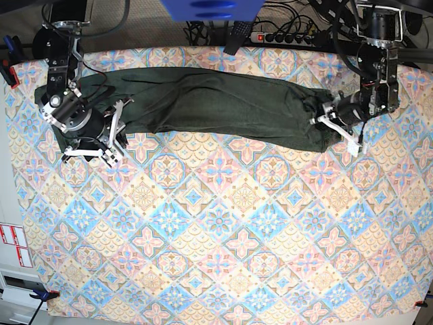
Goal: Fold the T-shirt properly
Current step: 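Push the left gripper's strip end toward the right gripper, bunching it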
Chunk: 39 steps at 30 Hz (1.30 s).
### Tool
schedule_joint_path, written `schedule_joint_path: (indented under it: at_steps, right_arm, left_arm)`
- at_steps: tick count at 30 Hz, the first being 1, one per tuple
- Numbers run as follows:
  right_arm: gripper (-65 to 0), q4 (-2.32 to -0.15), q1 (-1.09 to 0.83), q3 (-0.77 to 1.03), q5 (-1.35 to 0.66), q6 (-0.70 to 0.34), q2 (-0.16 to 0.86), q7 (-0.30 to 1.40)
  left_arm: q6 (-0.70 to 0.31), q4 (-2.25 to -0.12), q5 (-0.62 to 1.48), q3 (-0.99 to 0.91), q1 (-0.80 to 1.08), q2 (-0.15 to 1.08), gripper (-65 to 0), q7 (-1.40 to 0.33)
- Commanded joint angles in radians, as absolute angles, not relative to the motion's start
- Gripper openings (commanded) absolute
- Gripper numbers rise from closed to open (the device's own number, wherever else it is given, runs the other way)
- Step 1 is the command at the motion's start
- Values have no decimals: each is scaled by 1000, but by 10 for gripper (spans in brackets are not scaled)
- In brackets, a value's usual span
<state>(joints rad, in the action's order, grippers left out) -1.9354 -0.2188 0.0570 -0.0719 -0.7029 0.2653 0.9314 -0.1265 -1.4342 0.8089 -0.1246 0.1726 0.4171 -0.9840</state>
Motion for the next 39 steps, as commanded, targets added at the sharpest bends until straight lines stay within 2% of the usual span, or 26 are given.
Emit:
schedule_joint_path:
  at_steps: [1,16,20,22,27,33,39]
  right_arm:
    - [-440,-1954,-208,65,-79,-698,275,915]
    - [-440,-1954,-208,59,-79,-698,275,915]
    - [-440,-1954,-208,59,-79,-698,275,915]
    - [-440,-1954,-208,59,-79,-698,275,915]
    - [-440,-1954,-208,64,-79,-698,275,915]
    - [-440,-1954,-211,62,-79,-698,275,915]
    - [-440,-1954,-214,65,-79,-698,275,915]
  left_arm:
    - [-125,-1448,811,-159,171,452,-650,-972]
    - [-125,-1448,811,-349,174,670,-650,-970]
    - [-125,-1518,809,-346,214,680,-650,-977]
    - [-120,-1635,809,-344,285,668,-650,-977]
    - [-119,-1833,808,-306,354,550,-650,-1000]
    - [-117,-1897,808,-286,352,409,-650,-1082]
    - [-117,-1902,808,-248,352,343,-650,-1084]
